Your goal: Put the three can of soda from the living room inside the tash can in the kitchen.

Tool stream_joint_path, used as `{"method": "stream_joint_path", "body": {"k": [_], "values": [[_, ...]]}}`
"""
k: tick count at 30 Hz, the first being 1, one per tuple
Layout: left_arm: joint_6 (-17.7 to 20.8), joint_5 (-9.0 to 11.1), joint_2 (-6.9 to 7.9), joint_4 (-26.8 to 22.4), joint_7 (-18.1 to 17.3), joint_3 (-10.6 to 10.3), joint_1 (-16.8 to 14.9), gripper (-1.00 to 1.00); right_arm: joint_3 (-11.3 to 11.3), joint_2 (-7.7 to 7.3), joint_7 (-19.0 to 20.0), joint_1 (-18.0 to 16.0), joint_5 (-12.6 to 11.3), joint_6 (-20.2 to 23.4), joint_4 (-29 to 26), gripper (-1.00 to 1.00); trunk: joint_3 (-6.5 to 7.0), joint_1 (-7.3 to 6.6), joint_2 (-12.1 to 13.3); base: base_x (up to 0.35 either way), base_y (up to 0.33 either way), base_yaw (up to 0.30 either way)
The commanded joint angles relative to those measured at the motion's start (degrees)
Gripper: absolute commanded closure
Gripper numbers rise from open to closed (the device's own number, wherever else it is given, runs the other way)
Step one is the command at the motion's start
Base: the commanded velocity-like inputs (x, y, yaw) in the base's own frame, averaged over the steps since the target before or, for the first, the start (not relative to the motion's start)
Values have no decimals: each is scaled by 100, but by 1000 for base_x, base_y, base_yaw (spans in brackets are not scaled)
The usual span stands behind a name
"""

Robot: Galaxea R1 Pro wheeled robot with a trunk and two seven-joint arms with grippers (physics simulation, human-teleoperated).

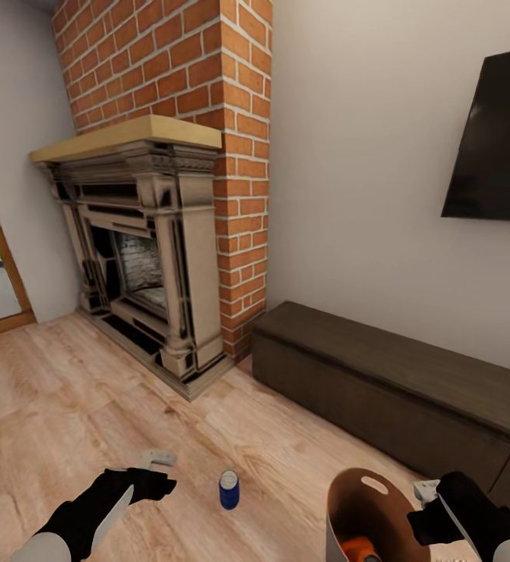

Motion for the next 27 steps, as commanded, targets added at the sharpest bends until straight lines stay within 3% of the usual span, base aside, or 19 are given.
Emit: {"method": "stream_joint_path", "body": {"k": [1, 7, 16, 27], "values": [[0, 0, 0, 0, 0, -14, 0, -100, -8, 1, 15, -1, -98, 22, -2, 100, 1, 0, 0, 52, 3, -232], [-1, 0, 0, -12, 7, -299, 0, -100, -9, 3, 15, 1, -98, 22, -2, 100, 0, 0, 0, 100, -136, -245], [-10, 3, 3, -39, 9, -372, 0, -100, -9, 15, 15, 0, -98, 27, -2, 100, 0, 0, 0, 112, -189, -251], [-1, 6, 0, -2, -17, -394, 0, -100, -9, 13, 15, -2, -98, 30, -2, 100, 0, 0, 0, 169, 126, -252]]}}
